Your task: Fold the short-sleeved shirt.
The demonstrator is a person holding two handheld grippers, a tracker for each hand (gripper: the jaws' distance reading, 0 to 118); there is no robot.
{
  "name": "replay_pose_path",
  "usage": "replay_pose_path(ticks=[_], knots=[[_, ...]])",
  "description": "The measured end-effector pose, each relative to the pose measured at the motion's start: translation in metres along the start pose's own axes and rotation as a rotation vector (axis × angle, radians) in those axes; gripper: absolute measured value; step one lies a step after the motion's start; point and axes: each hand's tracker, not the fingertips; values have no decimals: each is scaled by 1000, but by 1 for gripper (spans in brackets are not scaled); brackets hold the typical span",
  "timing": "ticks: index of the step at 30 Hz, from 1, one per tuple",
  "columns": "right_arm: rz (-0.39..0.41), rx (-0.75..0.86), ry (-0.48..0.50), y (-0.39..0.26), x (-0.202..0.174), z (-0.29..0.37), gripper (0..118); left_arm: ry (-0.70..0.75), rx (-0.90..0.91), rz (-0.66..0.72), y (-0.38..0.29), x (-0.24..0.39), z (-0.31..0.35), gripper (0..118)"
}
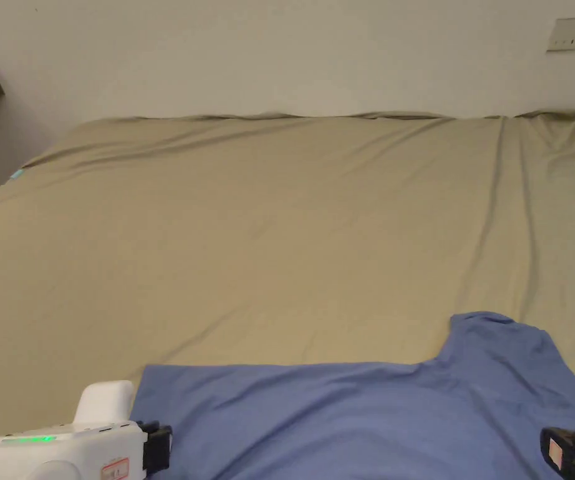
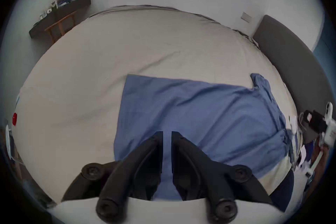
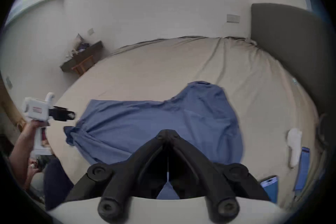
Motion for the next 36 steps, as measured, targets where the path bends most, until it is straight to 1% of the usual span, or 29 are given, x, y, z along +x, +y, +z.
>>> replay_pose_path(ticks=[2, 3, 4, 5, 6, 7, 8, 10, 13, 14, 15, 16, 17, 18, 19, 20, 22, 24, 25, 27, 28, 29, 30, 31, 32, 33, 34, 35, 36], knots=[[-9, 22, -10, -2, 1, -3, 3, 17, -12, 11, 19, -8, -24, 8], [-10, 21, -7, -1, 3, -4, 3, 54, -20, 12, 27, -14, -37, 9], [-11, 14, 2, -1, 7, -5, 3, 141, -14, -37, 39, -21, -49, 36], [-13, 9, 3, 0, 12, -6, 3, 175, -26, -43, 48, -27, -62, 78], [-11, 5, -5, -2, 12, -7, 3, 207, -48, -57, 58, -33, -79, 109], [-14, 2, -10, -3, 16, -6, 3, 228, -70, -62, 64, -37, -91, 118], [-14, -3, -15, -3, 21, -6, 3, 259, -58, -68, 70, -42, -101, 118], [-19, -9, -35, -5, 28, -5, 3, 327, -96, -88, 77, -49, -124, 118], [-39, -17, -50, -9, 43, -5, 3, 318, -140, -79, 77, -52, -145, 118], [-41, -22, -57, -10, 46, -7, 3, 304, -127, -69, 76, -52, -144, 118], [-45, -35, -66, -10, 53, -10, 3, 307, -107, -64, 78, -50, -136, 105], [-47, -46, -76, -9, 59, -13, 3, 262, -100, -67, 80, -46, -132, 65], [-47, -57, -94, -6, 68, -19, 3, 250, -49, -96, 84, -38, -124, 15], [-40, -85, -133, 2, 59, -24, 3, 281, -15, -145, 88, -30, -118, 0], [-39, -100, -146, 8, 65, -32, 3, 213, -24, -161, 92, -24, -110, 0], [-41, -109, -158, 14, 73, -41, 3, 166, -5, -113, 96, -19, -103, 0], [-46, -122, -172, 29, 93, -60, 3, 129, 26, -30, 109, -17, -92, 0], [-67, -143, -171, 42, 113, -82, 3, 109, 62, 2, 118, -11, -77, 0], [-70, -160, -166, 48, 123, -94, 3, 143, 83, -11, 122, -11, -73, 0], [-101, -223, -134, 60, 148, -118, 3, 147, 82, -8, 130, -14, -72, 0], [-94, -235, -138, 64, 155, -131, 25, 135, 65, 0, 131, -13, -74, 0], [-88, -285, -140, 66, 161, -146, 65, 138, 49, 0, 129, -11, -75, 0], [-73, -337, -171, 67, 170, -157, 103, 147, 38, -14, 126, -7, -75, 0], [-57, -383, -213, 66, 174, -168, 114, 165, 30, -51, 125, -7, -77, 0], [-33, -407, -257, 66, 175, -178, 109, 179, 26, -67, 122, -5, -78, 0], [-28, -433, -293, 64, 176, -187, 103, 182, 26, -65, 119, -5, -78, 0], [-31, -452, -303, 61, 178, -195, 92, 181, 22, -55, 118, -7, -78, 0], [-22, -469, -288, 59, 176, -200, 79, 175, 14, -36, 117, -11, -81, 0], [2, -477, -298, 57, 171, -203, 76, 169, 11, -21, 116, -13, -81, 0]])
